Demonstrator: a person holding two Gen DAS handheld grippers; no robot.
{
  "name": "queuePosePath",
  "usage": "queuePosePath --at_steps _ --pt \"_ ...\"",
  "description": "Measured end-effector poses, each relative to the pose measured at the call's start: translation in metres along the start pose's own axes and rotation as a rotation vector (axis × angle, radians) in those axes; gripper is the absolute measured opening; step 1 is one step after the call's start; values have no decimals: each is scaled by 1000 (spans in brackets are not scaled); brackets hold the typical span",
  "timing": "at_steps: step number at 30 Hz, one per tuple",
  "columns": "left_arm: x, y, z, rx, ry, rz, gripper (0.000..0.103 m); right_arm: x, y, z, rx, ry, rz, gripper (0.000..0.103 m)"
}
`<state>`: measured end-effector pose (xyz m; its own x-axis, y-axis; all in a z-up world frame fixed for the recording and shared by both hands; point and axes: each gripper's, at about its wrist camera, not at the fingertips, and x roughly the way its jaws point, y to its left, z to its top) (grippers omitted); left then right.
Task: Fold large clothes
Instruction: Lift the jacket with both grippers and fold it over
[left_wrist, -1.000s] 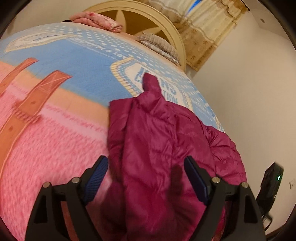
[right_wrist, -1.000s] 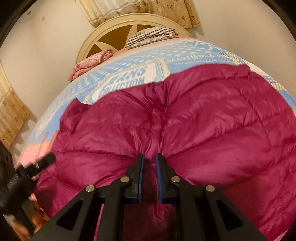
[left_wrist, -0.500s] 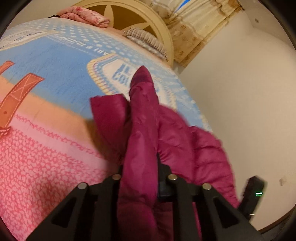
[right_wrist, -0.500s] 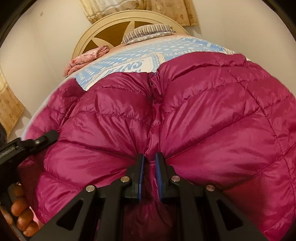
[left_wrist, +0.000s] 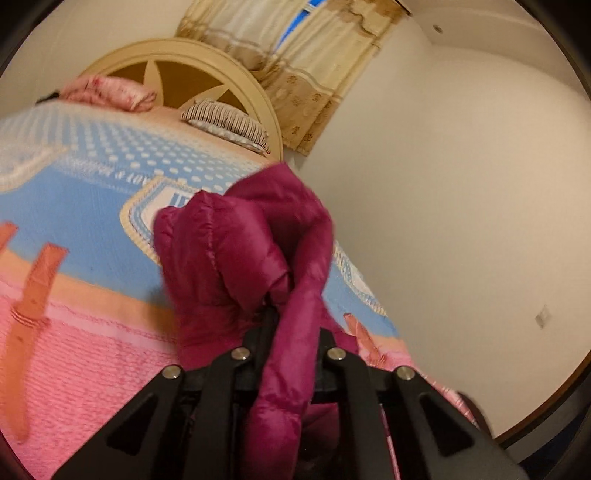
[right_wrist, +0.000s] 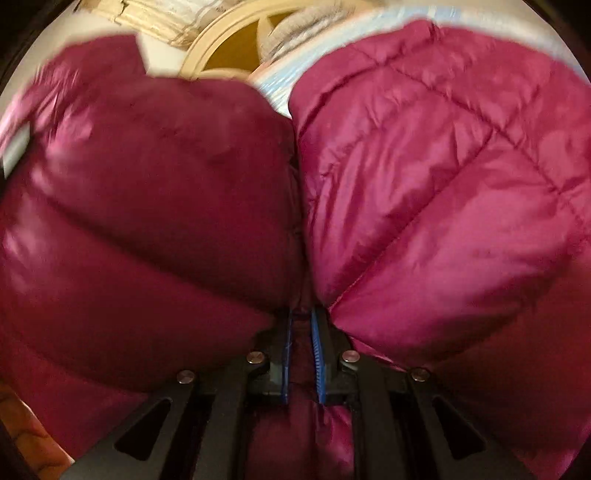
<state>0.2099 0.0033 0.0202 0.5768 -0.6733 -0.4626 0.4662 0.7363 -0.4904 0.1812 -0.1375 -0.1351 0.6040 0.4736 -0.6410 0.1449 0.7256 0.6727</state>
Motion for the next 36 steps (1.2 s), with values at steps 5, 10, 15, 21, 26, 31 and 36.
queuePosePath --at_steps 5,10,15,21,26,31,36 --pt "8 -21 -19 123 51 83 11 9 9 -24 59 53 131 10" --pt "28 -46 -37 209 78 103 11 -37 -17 -25 106 -8 182 10" --pt "72 -63 -62 238 166 94 11 -110 -53 -14 72 -184 91 10" --pt "109 -79 -93 244 254 80 11 -157 -99 0 102 -295 -18 10" --pt "125 -80 -108 236 259 76 11 -169 -123 -1 137 -317 -42 11" --pt "133 -70 -119 238 218 51 13 -186 -133 22 170 -314 68 11" --pt "134 -64 -121 210 216 31 13 -176 -126 47 148 -266 118 74"
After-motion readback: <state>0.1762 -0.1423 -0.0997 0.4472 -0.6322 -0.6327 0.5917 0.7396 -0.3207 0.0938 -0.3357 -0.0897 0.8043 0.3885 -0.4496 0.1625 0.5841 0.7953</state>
